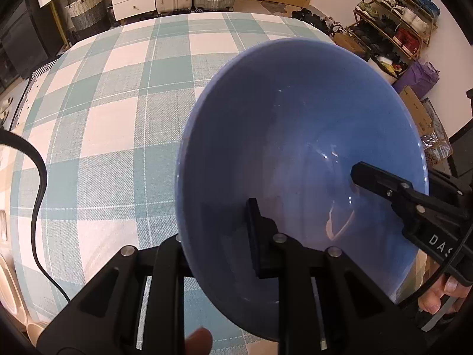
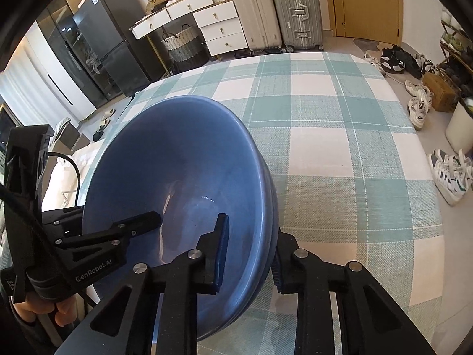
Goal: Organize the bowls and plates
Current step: 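Lift the bowl stack with both grippers and carry it toward the cream plates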
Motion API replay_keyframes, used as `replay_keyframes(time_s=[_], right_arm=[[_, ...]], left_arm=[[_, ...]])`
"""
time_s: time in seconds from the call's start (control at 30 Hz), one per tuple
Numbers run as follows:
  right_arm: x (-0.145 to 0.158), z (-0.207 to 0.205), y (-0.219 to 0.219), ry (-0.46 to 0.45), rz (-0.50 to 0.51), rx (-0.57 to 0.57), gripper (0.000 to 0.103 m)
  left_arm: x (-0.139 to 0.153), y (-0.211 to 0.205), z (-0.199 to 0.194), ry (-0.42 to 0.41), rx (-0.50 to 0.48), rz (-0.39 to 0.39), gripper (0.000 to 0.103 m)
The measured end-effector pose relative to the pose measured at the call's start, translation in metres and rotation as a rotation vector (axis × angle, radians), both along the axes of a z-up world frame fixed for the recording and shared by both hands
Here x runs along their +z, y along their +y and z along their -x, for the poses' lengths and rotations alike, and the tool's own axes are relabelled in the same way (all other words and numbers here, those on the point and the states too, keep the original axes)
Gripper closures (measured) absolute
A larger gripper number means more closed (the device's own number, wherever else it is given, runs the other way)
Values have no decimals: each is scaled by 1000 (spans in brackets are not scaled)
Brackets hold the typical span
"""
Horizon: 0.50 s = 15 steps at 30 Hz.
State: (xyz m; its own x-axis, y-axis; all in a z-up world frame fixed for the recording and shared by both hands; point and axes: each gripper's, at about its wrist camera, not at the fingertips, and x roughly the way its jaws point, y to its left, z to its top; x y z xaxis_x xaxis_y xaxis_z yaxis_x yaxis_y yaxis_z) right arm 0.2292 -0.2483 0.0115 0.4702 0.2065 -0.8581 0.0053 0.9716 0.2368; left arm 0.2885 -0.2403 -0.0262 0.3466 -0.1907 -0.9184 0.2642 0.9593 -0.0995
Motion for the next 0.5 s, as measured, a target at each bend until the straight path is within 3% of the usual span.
replay_keyframes(time_s=[0.5], right_arm=[[9,10,18,-25,-5,38,78]], left_arm=[[19,26,27,-45,34,-9,86]])
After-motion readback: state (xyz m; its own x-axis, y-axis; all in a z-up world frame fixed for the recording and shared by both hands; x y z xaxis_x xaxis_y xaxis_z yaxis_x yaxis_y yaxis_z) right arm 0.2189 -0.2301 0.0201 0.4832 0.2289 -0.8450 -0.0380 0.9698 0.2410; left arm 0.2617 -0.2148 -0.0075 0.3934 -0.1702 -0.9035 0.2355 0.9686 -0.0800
